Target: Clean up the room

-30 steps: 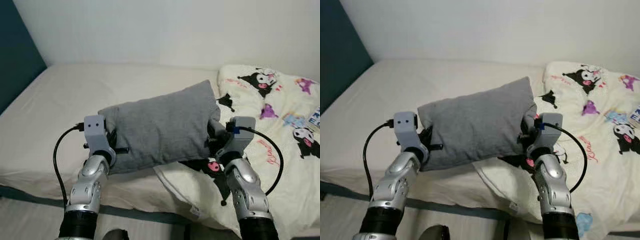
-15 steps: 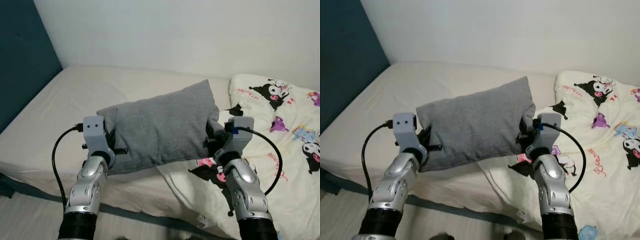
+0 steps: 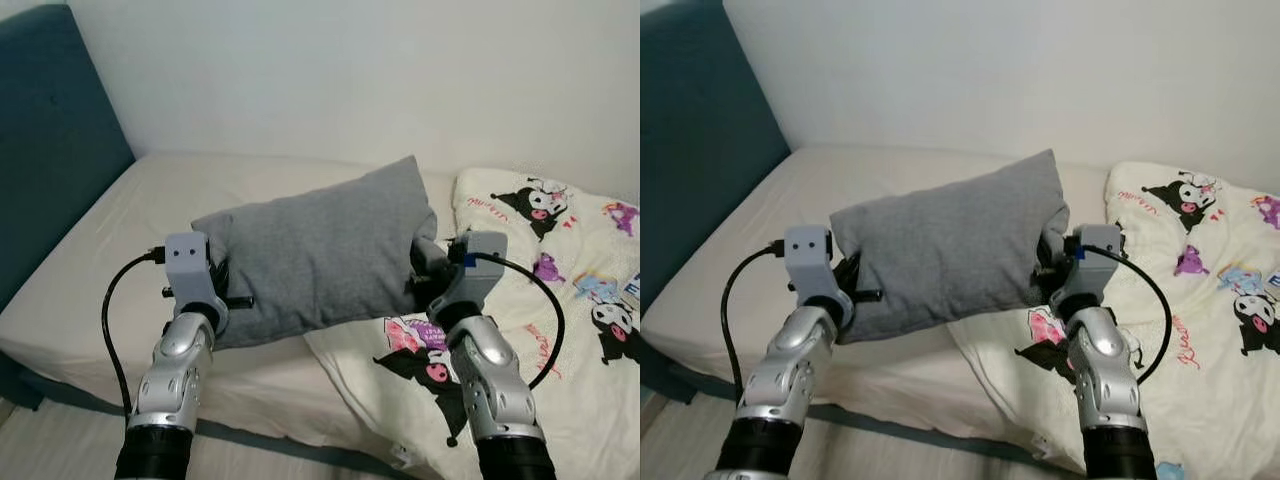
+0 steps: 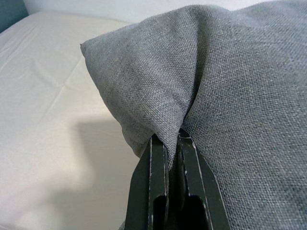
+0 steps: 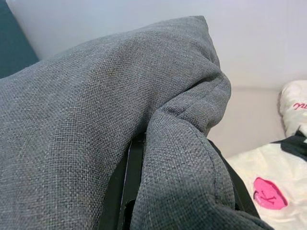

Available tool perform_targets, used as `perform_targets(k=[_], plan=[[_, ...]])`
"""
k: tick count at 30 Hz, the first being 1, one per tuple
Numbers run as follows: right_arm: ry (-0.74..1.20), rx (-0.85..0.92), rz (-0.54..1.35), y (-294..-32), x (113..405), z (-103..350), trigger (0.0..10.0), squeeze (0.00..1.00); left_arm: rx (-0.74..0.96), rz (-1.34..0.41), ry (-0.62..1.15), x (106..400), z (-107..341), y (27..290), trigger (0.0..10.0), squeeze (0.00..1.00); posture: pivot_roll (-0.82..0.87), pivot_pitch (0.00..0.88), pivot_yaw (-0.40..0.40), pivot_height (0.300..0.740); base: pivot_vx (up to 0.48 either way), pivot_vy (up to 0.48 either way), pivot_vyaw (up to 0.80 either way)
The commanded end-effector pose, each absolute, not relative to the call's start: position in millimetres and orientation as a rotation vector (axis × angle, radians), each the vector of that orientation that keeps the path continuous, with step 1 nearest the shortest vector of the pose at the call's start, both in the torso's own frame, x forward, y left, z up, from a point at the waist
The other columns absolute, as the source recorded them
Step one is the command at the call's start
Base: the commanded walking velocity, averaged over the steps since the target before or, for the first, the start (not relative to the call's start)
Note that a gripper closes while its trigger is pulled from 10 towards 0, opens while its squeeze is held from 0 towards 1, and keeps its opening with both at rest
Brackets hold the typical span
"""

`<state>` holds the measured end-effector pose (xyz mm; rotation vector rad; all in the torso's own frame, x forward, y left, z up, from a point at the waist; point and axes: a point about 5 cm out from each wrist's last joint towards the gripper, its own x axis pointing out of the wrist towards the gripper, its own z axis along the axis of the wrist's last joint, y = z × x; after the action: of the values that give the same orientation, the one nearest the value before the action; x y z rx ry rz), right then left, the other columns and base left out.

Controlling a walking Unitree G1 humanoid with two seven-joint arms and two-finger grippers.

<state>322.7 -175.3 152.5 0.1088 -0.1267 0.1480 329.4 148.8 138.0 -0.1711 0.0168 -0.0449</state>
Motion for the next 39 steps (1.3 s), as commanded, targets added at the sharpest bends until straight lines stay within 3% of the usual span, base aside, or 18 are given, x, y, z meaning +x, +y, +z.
perform_targets(k=[1,11,17,39], plan=[[-0.124,0.115,0.198,-165,319,149,10.0,0.0,-0.164,-0.101,-0.02,329,143,138,10.0,0.0,0.01,0.087,-0.007,0.733,0.0,0.0,0.0],[-0.003,0.066,0.169,-165,317,120,10.0,0.0,-0.17,-0.082,0.057,325,122,140,10.0,0.0,0.01,0.068,-0.007,0.733,0.0,0.0,0.0],[0.094,0.066,0.119,-171,308,91,10.0,0.0,-0.067,-0.071,0.148,315,91,144,10.0,0.0,0.01,0.062,-0.008,0.733,0.0,0.0,0.0],[0.067,0.081,0.093,-175,306,90,10.0,0.0,-0.009,-0.173,0.166,310,83,130,10.0,0.0,0.01,0.07,-0.006,0.733,0.0,0.0,0.0]])
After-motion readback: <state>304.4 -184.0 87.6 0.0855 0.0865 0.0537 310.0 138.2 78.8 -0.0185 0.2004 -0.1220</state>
